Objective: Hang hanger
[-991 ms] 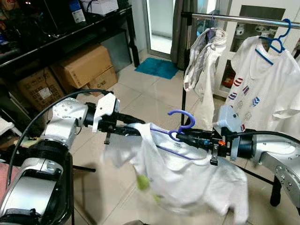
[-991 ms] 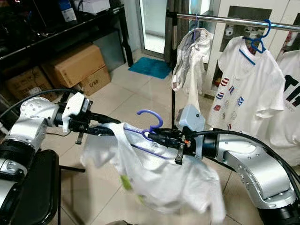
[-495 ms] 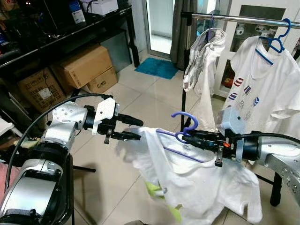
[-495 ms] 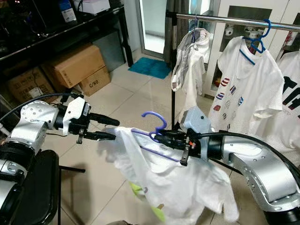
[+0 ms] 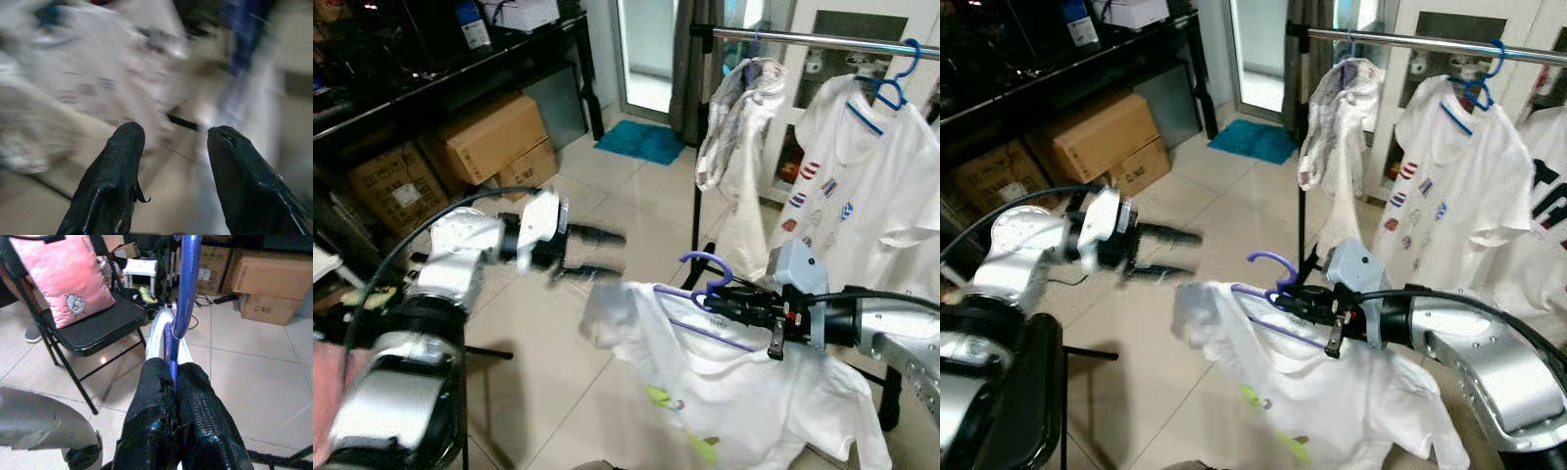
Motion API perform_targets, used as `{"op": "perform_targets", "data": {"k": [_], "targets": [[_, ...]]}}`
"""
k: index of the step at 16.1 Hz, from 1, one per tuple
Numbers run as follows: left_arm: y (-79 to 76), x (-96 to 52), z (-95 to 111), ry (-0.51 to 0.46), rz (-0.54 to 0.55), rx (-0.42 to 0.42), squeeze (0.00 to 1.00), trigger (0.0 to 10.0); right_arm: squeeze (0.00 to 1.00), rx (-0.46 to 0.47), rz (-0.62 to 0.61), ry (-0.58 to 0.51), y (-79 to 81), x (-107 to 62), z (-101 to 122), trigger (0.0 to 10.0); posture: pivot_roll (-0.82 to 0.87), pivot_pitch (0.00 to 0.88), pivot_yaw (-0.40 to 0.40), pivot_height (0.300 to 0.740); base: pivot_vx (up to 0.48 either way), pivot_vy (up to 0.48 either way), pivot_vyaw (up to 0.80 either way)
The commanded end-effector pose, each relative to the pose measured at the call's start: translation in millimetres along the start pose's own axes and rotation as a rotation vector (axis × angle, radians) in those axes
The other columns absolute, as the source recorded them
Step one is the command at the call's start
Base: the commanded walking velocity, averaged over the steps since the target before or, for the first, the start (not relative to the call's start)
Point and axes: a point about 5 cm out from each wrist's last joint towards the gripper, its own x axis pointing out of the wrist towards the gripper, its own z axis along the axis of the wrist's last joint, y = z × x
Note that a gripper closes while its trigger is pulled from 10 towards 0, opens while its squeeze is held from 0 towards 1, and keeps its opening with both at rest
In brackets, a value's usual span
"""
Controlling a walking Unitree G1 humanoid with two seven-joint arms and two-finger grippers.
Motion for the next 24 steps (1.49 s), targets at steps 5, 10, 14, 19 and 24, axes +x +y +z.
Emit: {"op": "perform_targets", "data": {"k": [5, 10, 14, 19, 24], "targets": [[24.2, -4.6, -6, -0.002, 0.427, -0.200, 0.00, 10.0, 0.00, 0.159, -0.358, -0.069, -15.1, 10.6, -27, 0.0, -0.20, 0.000, 0.149, 0.740, 0.000, 0.000, 0.00], [-15.1, -2.0, -48, 0.077, 0.745, -0.284, 0.00, 10.0, 0.00, 0.479, -0.800, -0.125, -14.3, 37.2, -68, 0.0, -0.17, 0.000, 0.126, 0.740, 0.000, 0.000, 0.00], [-36.3, -6.2, -62, 0.127, 0.816, -0.319, 0.00, 10.0, 0.00, 0.522, -0.978, -0.101, -16.0, 40.5, -74, 0.0, -0.18, 0.000, 0.118, 0.740, 0.000, 0.000, 0.00], [-47.3, -3.1, -64, 0.155, 0.879, -0.334, 0.00, 10.0, 0.00, 0.528, -1.126, -0.037, -24.6, 30.6, -85, 10.0, -0.16, 0.000, 0.080, 0.740, 0.275, 0.000, 0.00], [-50.1, 2.8, -56, 0.147, 0.861, -0.343, 0.00, 10.0, 0.00, 0.476, -1.168, -0.142, -40.1, 37.5, -63, 10.0, -0.15, 0.000, 0.084, 0.740, 0.343, 0.000, 0.00]]}}
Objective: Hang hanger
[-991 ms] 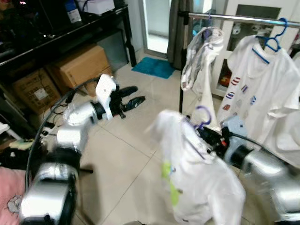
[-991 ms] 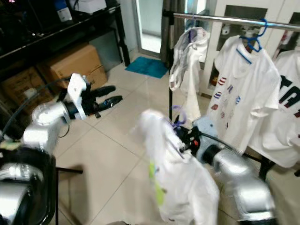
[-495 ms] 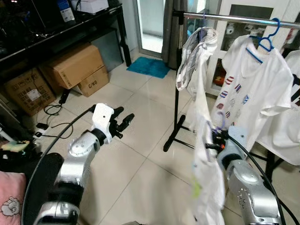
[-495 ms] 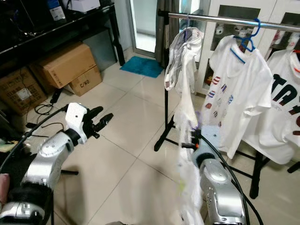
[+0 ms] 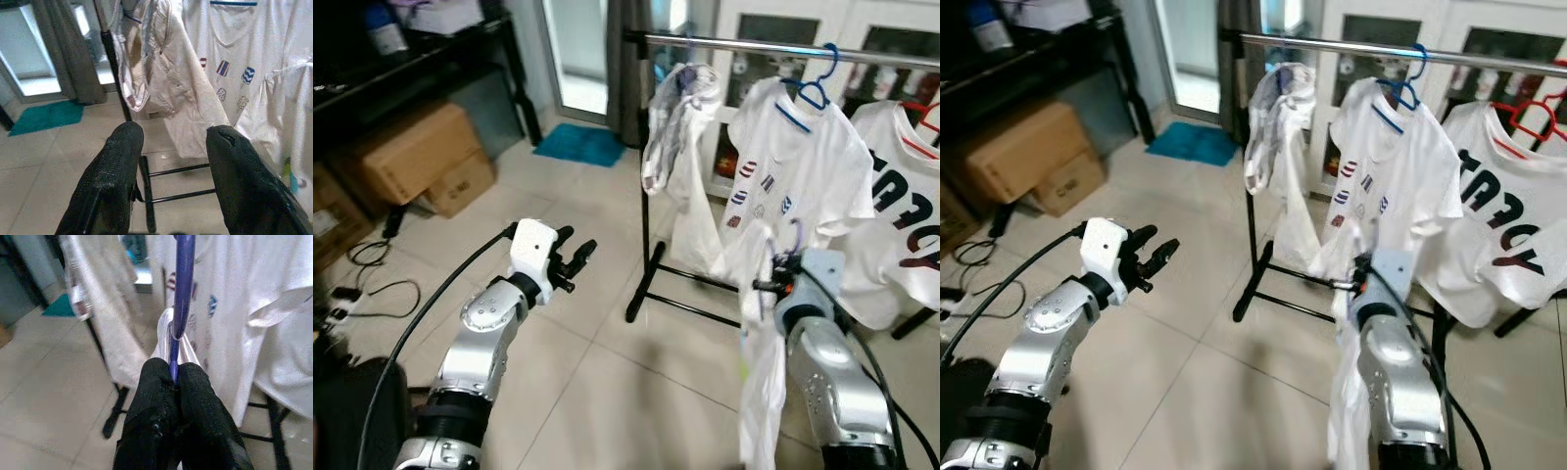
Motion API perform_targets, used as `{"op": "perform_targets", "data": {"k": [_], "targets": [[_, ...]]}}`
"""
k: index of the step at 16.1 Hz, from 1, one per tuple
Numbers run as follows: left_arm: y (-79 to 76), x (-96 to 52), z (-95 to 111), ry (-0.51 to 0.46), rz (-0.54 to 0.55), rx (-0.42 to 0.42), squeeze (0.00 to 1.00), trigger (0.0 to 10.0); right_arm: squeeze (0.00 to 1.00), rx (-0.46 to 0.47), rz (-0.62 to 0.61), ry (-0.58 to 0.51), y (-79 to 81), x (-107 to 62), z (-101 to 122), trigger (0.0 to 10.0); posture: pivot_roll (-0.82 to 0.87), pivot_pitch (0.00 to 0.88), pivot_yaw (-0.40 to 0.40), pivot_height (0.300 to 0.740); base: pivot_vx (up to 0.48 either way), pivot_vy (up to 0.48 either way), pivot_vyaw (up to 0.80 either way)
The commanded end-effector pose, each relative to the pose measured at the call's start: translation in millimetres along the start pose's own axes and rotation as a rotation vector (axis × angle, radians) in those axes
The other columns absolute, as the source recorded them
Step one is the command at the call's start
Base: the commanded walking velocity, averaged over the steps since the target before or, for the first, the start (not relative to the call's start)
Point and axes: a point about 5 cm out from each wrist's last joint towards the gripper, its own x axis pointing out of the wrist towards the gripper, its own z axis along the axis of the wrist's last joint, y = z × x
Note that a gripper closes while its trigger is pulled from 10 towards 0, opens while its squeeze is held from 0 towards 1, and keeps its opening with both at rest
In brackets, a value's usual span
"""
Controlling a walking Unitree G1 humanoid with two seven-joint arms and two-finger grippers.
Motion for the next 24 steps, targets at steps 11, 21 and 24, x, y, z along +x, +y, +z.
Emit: {"op": "perform_targets", "data": {"k": [11, 21, 24], "targets": [[-5.9, 0.8, 1, 0.027, -0.041, 0.026, 0.00, 10.0, 0.00, 0.002, 0.024, -0.172, 4.8, 2.4, 23, 10.0, -0.17, 0.000, 0.094, 0.740, 0.352, 0.000, 0.00], [-20.8, 0.7, -5, 0.022, -0.033, 0.029, 0.00, 10.0, 0.00, -0.053, 0.087, -0.163, -1.4, 1.9, 28, 10.0, -0.20, 0.000, 0.004, 0.740, 0.333, 0.000, -0.43], [-21.9, -1.4, -5, 0.026, -0.051, 0.043, 0.00, 10.0, 0.00, -0.058, 0.102, -0.157, 1.2, 2.7, 27, 10.0, -0.19, 0.000, -0.003, 0.740, 0.330, 0.000, 0.00]]}}
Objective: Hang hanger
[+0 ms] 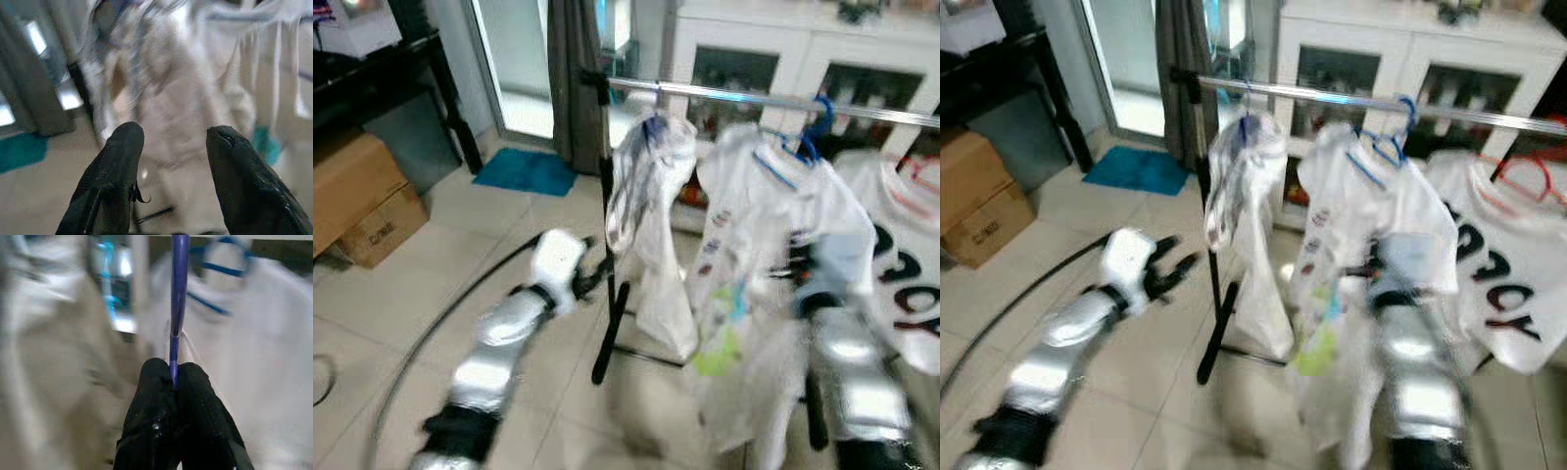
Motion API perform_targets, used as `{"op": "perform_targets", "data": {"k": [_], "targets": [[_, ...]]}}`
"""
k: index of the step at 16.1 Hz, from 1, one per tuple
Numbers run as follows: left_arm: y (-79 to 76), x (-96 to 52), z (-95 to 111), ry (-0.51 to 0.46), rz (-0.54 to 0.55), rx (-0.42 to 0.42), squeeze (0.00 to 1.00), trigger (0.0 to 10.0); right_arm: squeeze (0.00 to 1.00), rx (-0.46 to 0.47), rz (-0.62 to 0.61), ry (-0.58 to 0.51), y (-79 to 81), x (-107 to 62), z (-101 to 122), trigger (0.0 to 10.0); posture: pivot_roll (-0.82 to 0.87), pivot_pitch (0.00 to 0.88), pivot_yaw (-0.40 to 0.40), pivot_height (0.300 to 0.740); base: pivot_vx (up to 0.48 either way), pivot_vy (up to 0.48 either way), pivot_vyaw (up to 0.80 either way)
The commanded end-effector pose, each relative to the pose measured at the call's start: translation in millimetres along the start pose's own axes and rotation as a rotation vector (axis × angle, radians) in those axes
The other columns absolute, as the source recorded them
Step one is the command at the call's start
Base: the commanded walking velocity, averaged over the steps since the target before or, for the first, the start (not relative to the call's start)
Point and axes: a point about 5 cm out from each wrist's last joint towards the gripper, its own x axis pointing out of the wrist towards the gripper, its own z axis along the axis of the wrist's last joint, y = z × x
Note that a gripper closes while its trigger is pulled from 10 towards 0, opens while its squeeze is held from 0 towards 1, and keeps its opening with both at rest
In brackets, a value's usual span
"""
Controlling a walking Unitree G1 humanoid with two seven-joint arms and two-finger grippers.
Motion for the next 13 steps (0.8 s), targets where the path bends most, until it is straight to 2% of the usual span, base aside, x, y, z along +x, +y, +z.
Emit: {"op": "perform_targets", "data": {"k": [1, 3, 13], "targets": [[-5.9, 4.4, 6, -0.019, -0.025, 0.013, 0.00, 10.0, 0.00, -0.013, -0.020, -0.022, -8.6, -0.2, 6, 10.0, -0.19, 0.000, -0.002, 0.740, 0.326, 0.000, 0.00], [-5.6, 4.6, 7, -0.017, -0.037, 0.023, 0.00, 10.0, 0.00, 0.032, -0.020, -0.017, -6.1, 0.5, 6, 10.0, -0.18, 0.000, 0.002, 0.740, 0.328, 0.000, 0.00], [-7.1, 9.9, 17, -0.028, -0.099, 0.051, 0.00, 10.0, 0.00, 0.030, -0.017, -0.057, -1.3, 7.5, 17, 10.0, -0.18, 0.000, 0.023, 0.740, 0.327, 0.000, 0.00]]}}
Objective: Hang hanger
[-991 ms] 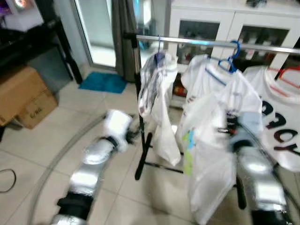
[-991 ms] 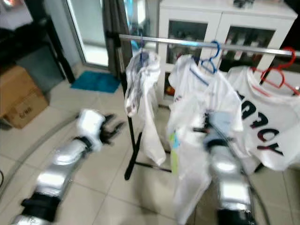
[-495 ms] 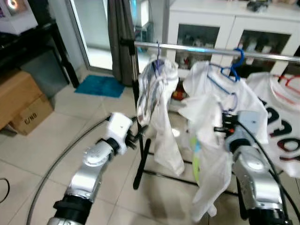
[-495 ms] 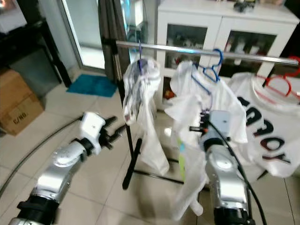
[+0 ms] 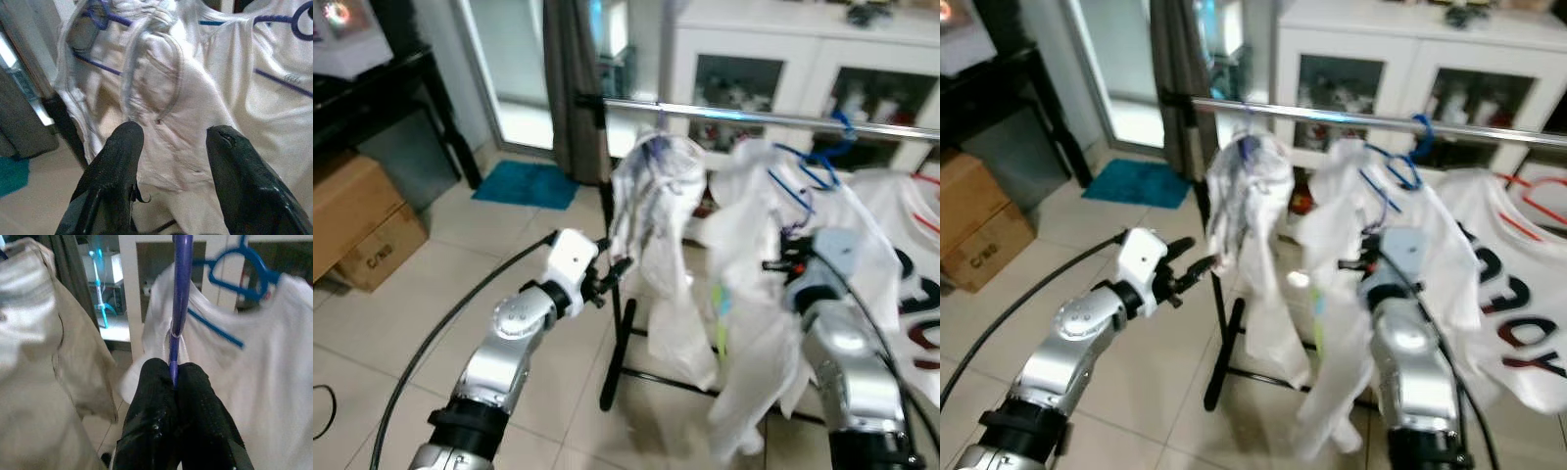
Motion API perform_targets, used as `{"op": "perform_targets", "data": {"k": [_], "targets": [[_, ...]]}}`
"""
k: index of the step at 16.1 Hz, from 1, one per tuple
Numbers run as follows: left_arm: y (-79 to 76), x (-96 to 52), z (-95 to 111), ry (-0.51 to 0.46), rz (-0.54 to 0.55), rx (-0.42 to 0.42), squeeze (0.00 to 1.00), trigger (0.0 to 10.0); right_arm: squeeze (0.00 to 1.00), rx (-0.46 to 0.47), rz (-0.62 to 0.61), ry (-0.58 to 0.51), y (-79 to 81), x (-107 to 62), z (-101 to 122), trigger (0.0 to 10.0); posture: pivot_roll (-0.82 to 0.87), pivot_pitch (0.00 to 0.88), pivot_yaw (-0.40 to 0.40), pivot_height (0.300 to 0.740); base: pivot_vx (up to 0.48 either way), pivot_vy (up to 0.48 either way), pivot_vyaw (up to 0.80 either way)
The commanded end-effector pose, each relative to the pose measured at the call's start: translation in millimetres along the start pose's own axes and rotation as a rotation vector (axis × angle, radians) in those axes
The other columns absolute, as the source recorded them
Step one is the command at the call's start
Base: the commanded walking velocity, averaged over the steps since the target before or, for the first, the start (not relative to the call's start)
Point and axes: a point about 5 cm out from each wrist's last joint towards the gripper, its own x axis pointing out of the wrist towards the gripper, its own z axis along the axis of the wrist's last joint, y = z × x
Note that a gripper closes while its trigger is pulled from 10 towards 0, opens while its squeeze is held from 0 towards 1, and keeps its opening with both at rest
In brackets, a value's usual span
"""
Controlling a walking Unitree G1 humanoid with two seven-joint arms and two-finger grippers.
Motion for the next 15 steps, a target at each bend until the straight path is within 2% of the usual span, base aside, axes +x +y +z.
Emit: {"op": "perform_targets", "data": {"k": [1, 6, 9, 12, 15], "targets": [[11.1, -4.1, 3, -0.004, 0.034, 0.013, 0.00, 10.0, 0.00, 0.017, 0.039, -0.050, 12.5, 4.8, 12, 10.0, -0.18, 0.000, 0.026, 0.740, 0.326, 0.000, 0.00], [10.6, -4.4, 9, -0.034, 0.023, -0.006, 0.00, 10.0, 0.00, -0.016, 0.078, -0.098, 16.1, 22.9, 32, 10.0, -0.17, 0.000, 0.018, 0.740, 0.323, 0.000, 0.00], [3.7, -7.7, 22, -0.079, -0.107, 0.018, 0.00, 10.0, 0.00, -0.031, 0.049, -0.137, 10.2, 43.9, 51, 10.0, -0.15, 0.000, 0.015, 0.740, 0.000, 0.000, 0.00], [6.1, -6.4, 33, -0.095, -0.141, 0.018, 0.00, 10.0, 0.00, -0.041, 0.040, -0.143, 8.9, 61.9, 62, 10.0, -0.14, 0.000, 0.018, 0.740, 0.000, 0.000, 0.00], [8.9, -3.9, 48, -0.114, -0.245, 0.047, 0.00, 10.0, 0.00, -0.042, -0.041, -0.076, 4.9, 89.2, 70, 10.0, -0.11, 0.000, 0.021, 0.740, 0.000, 0.000, 0.00]]}}
